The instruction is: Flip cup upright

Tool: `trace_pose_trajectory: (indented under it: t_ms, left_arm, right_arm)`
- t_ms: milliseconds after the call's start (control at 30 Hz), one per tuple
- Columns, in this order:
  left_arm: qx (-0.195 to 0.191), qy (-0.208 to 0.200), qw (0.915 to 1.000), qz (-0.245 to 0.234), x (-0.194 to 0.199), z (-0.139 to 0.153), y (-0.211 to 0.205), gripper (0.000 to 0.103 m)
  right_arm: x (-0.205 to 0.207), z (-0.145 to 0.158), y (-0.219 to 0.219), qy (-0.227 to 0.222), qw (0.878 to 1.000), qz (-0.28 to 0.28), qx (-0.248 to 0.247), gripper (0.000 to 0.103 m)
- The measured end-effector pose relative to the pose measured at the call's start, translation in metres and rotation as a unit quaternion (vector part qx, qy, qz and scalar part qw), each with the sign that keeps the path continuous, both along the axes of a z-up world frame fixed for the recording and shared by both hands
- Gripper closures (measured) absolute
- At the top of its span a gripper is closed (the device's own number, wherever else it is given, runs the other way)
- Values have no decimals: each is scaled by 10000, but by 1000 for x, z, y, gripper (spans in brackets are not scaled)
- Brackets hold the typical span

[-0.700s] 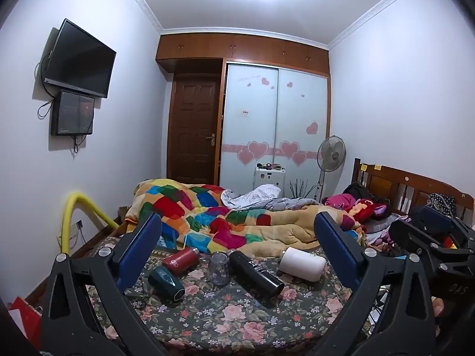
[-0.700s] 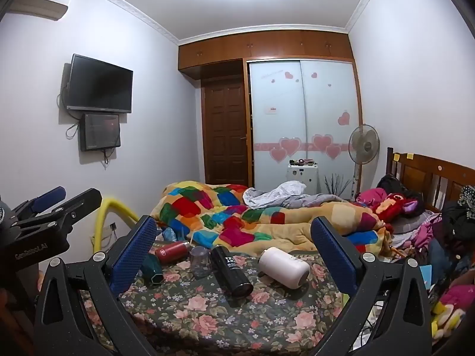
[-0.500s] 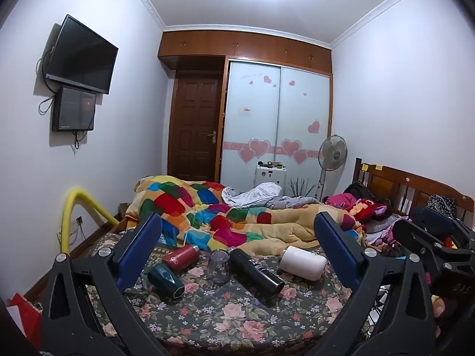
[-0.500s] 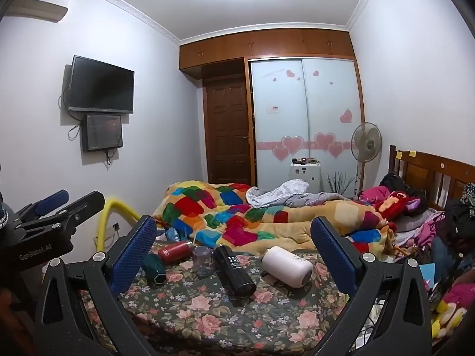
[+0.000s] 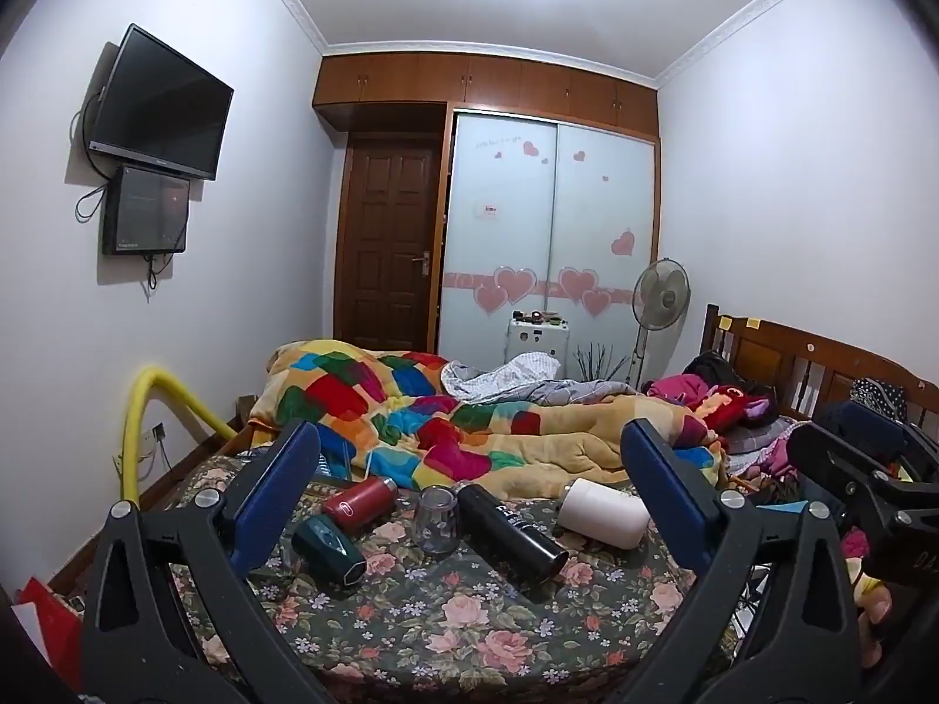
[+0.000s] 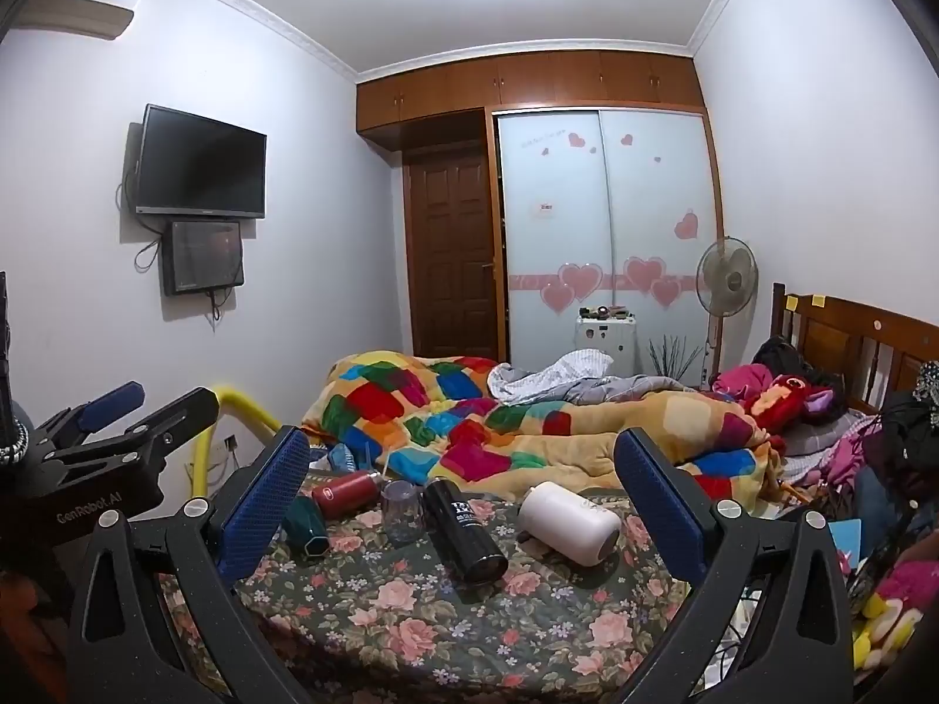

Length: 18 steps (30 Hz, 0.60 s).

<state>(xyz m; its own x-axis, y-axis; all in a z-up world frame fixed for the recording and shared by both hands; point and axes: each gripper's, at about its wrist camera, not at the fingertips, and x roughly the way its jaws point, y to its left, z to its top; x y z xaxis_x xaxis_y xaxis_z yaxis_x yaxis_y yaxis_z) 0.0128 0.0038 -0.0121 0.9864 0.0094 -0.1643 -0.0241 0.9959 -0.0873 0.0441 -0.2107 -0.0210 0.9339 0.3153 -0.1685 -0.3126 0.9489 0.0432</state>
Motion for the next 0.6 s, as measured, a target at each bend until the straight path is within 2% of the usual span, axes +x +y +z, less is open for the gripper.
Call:
trace_pose_trajectory:
  t_ms: [600]
  left_arm:
    - [30, -44, 10000, 35, 1, 3, -1, 0]
  right_arm:
    - [2, -1, 0, 35, 10000, 13, -13, 0]
